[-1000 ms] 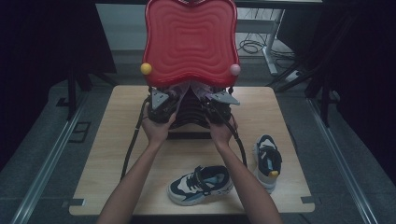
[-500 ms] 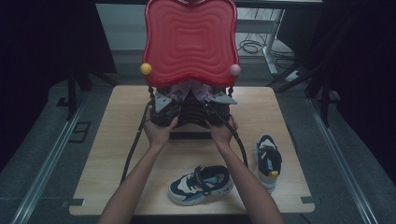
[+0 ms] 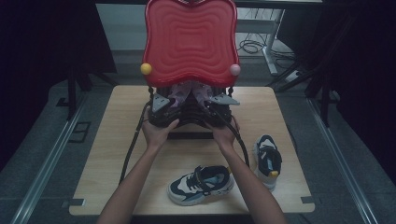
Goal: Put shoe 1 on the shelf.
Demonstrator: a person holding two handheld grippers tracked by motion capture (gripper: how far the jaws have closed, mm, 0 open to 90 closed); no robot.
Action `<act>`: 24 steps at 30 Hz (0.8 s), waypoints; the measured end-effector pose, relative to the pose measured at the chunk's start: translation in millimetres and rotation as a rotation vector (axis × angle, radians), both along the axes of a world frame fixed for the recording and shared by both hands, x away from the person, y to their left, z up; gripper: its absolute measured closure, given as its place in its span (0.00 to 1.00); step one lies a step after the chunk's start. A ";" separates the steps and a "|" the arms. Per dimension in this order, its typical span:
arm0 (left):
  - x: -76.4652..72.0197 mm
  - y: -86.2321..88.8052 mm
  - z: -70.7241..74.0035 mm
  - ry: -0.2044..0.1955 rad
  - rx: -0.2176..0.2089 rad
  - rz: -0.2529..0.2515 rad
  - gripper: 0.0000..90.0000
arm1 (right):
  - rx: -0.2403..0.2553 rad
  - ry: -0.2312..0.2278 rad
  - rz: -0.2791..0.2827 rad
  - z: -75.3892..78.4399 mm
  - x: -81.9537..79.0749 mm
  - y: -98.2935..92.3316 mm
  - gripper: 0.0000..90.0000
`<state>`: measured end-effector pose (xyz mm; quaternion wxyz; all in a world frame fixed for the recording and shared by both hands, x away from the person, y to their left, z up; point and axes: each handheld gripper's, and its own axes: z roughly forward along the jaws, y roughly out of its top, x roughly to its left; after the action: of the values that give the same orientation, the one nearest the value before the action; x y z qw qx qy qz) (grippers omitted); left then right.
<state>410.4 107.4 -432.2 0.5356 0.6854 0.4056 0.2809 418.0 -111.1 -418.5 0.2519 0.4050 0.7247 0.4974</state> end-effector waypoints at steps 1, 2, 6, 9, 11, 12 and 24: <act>-0.5 0.7 0.2 0.004 -0.005 -0.006 0.59 | 0.008 0.005 0.005 0.5 -0.7 -0.4 0.72; -0.8 1.7 0.5 0.005 -0.009 -0.008 0.58 | 0.012 0.004 0.008 0.9 -1.3 -1.0 0.72; -3.4 5.6 2.6 0.023 -0.039 -0.030 0.58 | 0.034 0.013 0.025 2.6 -4.3 -3.4 0.71; -6.4 8.0 4.1 0.028 -0.050 -0.040 0.57 | 0.048 0.014 0.044 4.7 -7.2 -4.7 0.69; -9.2 9.3 5.0 0.030 -0.056 -0.042 0.57 | 0.047 0.014 0.054 6.3 -10.1 -5.1 0.68; -10.8 10.0 5.4 0.033 -0.064 -0.044 0.57 | 0.049 0.014 0.062 6.9 -11.6 -5.0 0.68; -32.3 22.9 9.6 0.057 -0.089 -0.078 0.56 | 0.066 0.025 0.146 11.8 -34.4 -18.2 0.65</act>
<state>378.1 130.3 -422.6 0.5645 0.6838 0.4057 0.2219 383.6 -129.4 -406.8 0.1923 0.3652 0.7385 0.5332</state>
